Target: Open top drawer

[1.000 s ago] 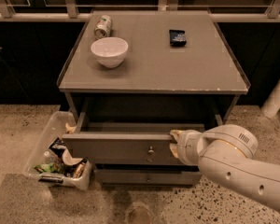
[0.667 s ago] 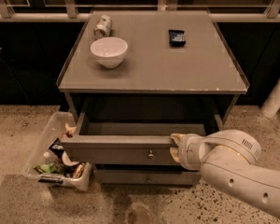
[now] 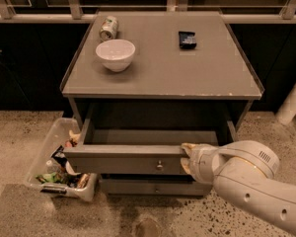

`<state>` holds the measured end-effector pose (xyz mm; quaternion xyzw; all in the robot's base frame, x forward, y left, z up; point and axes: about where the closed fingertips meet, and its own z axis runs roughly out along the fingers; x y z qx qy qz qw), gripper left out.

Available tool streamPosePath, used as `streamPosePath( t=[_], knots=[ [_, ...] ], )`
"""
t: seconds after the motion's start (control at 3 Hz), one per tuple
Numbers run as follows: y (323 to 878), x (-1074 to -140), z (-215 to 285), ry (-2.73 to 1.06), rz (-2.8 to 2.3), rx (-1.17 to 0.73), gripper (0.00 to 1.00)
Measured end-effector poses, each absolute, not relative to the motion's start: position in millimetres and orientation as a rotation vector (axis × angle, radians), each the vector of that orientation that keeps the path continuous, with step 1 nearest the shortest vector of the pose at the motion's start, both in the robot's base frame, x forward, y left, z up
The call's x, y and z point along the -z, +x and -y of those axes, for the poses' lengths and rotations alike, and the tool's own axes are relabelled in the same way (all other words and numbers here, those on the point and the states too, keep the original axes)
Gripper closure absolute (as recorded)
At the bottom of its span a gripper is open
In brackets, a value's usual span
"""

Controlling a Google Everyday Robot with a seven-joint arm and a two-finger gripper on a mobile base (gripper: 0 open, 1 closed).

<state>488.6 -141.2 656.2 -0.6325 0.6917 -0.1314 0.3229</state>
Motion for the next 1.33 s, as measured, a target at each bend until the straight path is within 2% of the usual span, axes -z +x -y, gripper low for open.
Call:
streamPosePath(
  t=[1.33],
  knots=[
    [469.6,-659.3,138.4,-1.664,-1.81,0.335,1.0]
  ],
)
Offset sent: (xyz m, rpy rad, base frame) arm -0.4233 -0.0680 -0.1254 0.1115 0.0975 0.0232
